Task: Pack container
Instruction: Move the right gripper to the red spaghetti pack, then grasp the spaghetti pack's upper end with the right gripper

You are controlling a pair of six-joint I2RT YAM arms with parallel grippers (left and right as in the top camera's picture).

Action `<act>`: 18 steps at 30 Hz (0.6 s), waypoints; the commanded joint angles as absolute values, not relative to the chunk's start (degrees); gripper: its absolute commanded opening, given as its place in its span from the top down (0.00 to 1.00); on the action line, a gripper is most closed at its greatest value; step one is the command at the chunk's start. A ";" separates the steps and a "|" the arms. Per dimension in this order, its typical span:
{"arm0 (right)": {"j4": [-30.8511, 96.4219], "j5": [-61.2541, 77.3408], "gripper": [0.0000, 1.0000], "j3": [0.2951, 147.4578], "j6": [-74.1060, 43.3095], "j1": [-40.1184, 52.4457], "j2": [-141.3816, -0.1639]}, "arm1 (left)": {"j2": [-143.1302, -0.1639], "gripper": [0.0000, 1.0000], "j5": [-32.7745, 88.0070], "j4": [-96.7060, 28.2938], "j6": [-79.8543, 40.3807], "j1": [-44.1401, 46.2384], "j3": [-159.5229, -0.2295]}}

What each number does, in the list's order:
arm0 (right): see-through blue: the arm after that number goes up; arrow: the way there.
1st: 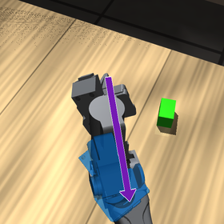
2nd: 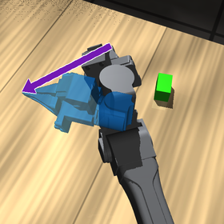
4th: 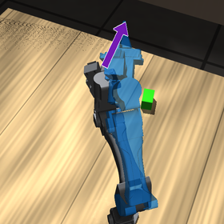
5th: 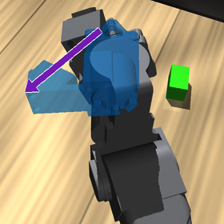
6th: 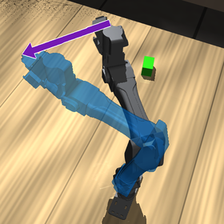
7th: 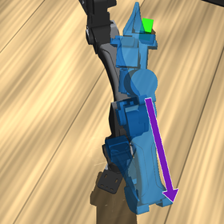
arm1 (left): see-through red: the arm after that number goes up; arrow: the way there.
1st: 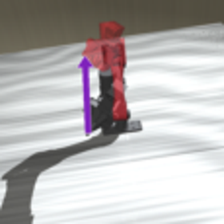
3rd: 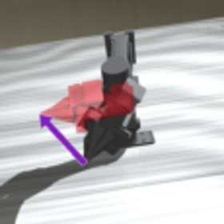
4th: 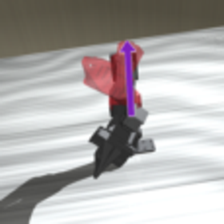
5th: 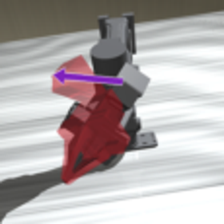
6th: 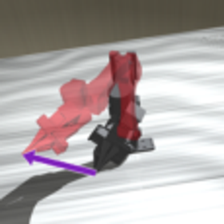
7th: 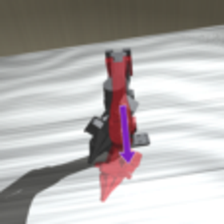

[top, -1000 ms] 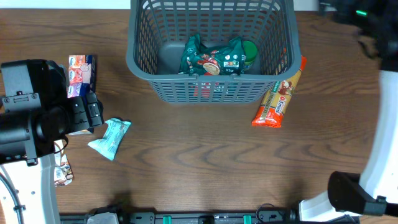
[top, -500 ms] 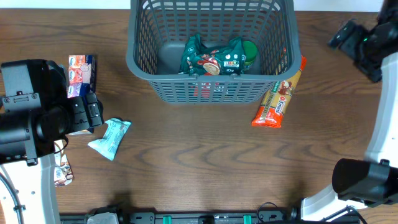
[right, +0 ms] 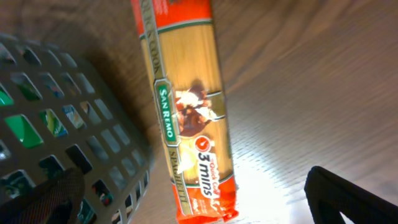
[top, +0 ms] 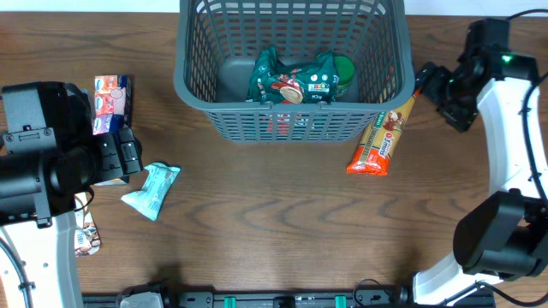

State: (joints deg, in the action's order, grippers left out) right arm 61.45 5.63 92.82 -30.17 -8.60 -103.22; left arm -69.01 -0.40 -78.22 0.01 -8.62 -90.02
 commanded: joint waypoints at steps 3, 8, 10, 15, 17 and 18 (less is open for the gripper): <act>57.52 5.76 0.01 88.31 -32.14 -6.66 -103.37 | -69.23 0.01 -0.43 -78.41 0.16 -8.93 -90.06; 53.74 5.45 0.01 84.51 -32.80 -6.55 -103.44 | -69.23 0.01 -0.43 -78.41 0.16 -8.93 -90.06; 53.10 4.95 0.01 83.44 -32.88 -6.55 -103.72 | -69.23 0.01 -0.43 -78.41 0.16 -8.93 -90.06; 51.70 4.80 0.01 81.30 -33.08 -6.37 -105.32 | -69.23 0.01 -0.43 -78.41 0.16 -8.93 -90.06; 50.65 4.82 0.01 80.27 -33.19 -5.89 -106.08 | -69.23 0.01 -0.43 -78.43 0.16 -8.93 -90.06; 50.30 4.82 0.01 80.05 -33.19 -5.61 -106.39 | -69.23 0.01 -0.43 -78.43 0.16 -8.93 -90.06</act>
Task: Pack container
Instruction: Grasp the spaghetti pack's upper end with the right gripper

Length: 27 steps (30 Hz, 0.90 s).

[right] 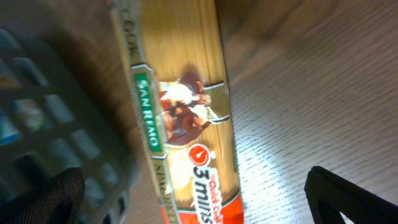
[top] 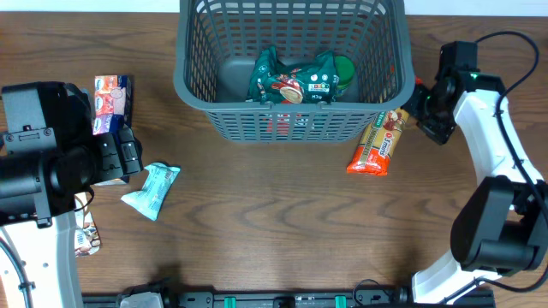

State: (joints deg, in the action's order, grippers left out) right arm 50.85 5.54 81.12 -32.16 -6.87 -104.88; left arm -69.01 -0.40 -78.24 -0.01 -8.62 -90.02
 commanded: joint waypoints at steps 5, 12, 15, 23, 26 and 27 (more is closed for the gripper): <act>48.14 4.62 0.01 79.85 -33.17 -3.84 -108.77 | -69.23 0.01 -0.43 -78.48 0.16 -8.93 -90.06; 46.68 3.53 0.01 79.85 -34.76 -2.81 -112.38 | -69.23 0.01 -0.43 -78.94 0.16 -8.93 -90.06; 46.65 3.07 0.01 79.85 -34.92 -2.81 -113.75 | -69.23 0.01 -0.43 -79.15 0.16 -8.93 -90.06; 45.58 1.28 0.01 79.85 -34.92 -2.81 -116.44 | -69.23 0.01 -0.43 -79.35 0.14 -8.93 -90.06; 44.80 1.02 0.01 79.85 -34.92 -2.81 -117.36 | -69.23 0.02 -0.43 -79.35 0.14 -8.93 -90.06; 44.49 0.84 0.01 79.85 -34.89 -2.81 -117.73 | -69.23 0.01 -0.43 -79.35 0.14 -8.93 -90.06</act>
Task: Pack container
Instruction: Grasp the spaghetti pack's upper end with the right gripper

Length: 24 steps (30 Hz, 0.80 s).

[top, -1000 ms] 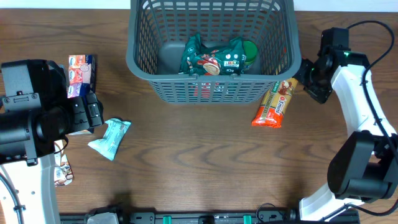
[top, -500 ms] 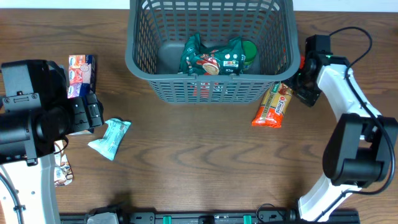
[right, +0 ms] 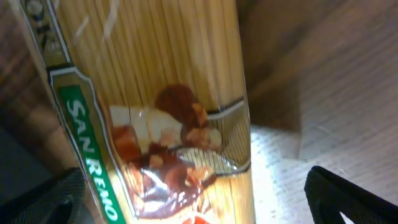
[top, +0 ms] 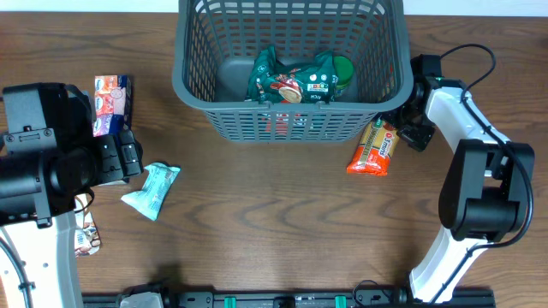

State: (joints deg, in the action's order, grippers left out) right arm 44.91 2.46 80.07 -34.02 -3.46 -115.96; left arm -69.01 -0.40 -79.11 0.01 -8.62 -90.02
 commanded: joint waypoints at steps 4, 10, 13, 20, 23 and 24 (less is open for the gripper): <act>44.03 0.21 0.01 79.85 -34.89 -2.79 -118.45 | -69.23 0.01 -0.43 -79.35 0.14 -8.93 -90.06; 43.38 -1.72 0.01 79.85 -34.89 -2.79 -119.09 | -69.23 0.01 -0.43 -79.35 0.12 -8.93 -90.06; 43.05 -1.76 0.02 79.85 -34.89 -2.81 -119.22 | -69.23 0.01 -0.43 -79.33 0.12 -8.93 -90.06; 42.83 -1.72 0.50 79.85 -34.87 -2.81 -119.20 | -69.23 0.01 -0.43 -79.33 0.14 -8.93 -90.06; 42.85 -1.72 0.75 79.85 -34.87 -2.81 -119.20 | -69.23 0.01 -0.43 -79.33 0.12 -8.93 -90.06; 42.85 -1.69 0.81 79.85 -34.89 -2.81 -119.20 | -69.23 0.01 -0.43 -79.31 0.14 -8.93 -90.06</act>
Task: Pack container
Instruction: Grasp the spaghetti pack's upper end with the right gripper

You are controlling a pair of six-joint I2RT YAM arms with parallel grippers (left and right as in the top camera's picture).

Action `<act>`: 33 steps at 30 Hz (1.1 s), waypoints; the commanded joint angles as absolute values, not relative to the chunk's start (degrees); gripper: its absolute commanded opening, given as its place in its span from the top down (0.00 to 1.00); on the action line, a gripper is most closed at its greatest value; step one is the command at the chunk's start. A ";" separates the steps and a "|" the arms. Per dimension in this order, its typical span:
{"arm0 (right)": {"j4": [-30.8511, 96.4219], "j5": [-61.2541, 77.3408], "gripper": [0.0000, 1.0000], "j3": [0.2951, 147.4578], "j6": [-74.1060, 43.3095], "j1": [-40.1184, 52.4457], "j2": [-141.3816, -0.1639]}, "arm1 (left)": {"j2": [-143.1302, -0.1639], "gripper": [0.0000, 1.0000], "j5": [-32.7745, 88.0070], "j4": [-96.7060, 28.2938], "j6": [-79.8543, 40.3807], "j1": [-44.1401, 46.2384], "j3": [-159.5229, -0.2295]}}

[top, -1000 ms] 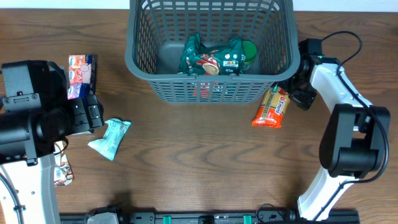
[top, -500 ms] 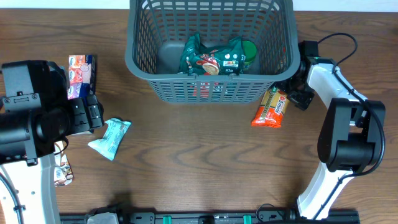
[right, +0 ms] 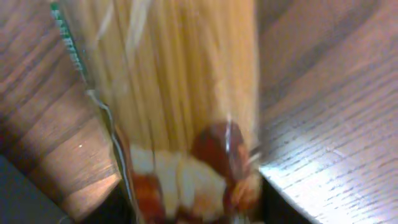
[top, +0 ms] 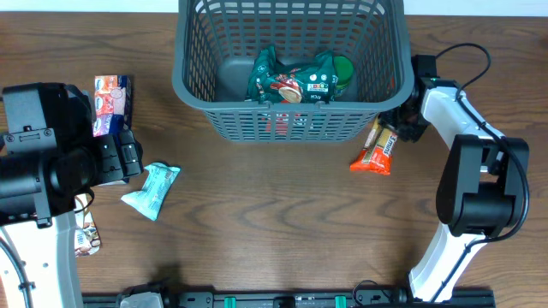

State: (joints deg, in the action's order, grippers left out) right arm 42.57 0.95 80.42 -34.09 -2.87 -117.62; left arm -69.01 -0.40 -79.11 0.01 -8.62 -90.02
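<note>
A long orange spaghetti packet (top: 377,147) lies on the wooden table just right of the grey basket (top: 193,85), its upper end lifted towards the basket's corner. My right gripper (top: 397,128) is at that upper end. In the right wrist view the packet (right: 180,81) fills the frame, blurred, and dark fingers (right: 277,202) press in from both sides: the gripper (right: 193,208) is shut on it. A green snack bag (top: 291,81) lies inside the basket. My left gripper (top: 127,154) hangs at the far left; its jaws are not clear.
A pale blue packet (top: 152,190) lies left of centre, beside my left gripper. A colourful carton (top: 111,103) sits at the left edge and another small packet (top: 86,235) lies under the left arm. The right arm's cable (top: 462,56) loops beside the basket's right wall.
My right gripper's fingers, wide apart on either side of the spaghetti packet before, have shut onto it. The packet now looks narrower and slightly shifted from above. The left arm has not moved.
My right gripper was open, high and to the right of the spaghetti packet. At each later moment it stood lower and closer, the packet growing in the wrist view between open fingers. Now it is shut on the packet's upper end beside the basket.
</note>
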 commanded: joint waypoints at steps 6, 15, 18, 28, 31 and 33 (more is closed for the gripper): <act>43.05 -1.21 0.99 79.85 -34.92 -2.96 -119.20 | -69.23 0.01 -0.43 -79.33 0.14 -8.93 -90.06; 44.53 -1.06 0.99 79.85 -34.92 -4.01 -119.20 | -69.23 0.01 -0.43 -79.35 0.16 -8.93 -90.06; 45.69 -1.10 0.99 79.85 -34.94 -4.49 -119.20 | -69.23 0.01 -0.43 -79.35 0.16 -8.93 -90.06; 46.30 -1.06 0.99 79.85 -34.04 -8.60 -119.15 | -69.23 0.02 -0.43 -79.46 0.16 -8.93 -90.06; 46.63 -1.52 0.99 79.88 -32.62 -9.47 -118.54 | -69.23 0.01 -0.43 -79.46 0.16 -8.93 -90.06; 46.74 -1.98 0.99 79.88 -32.47 -9.93 -117.58 | -69.23 0.01 -0.43 -79.46 0.16 -8.93 -90.06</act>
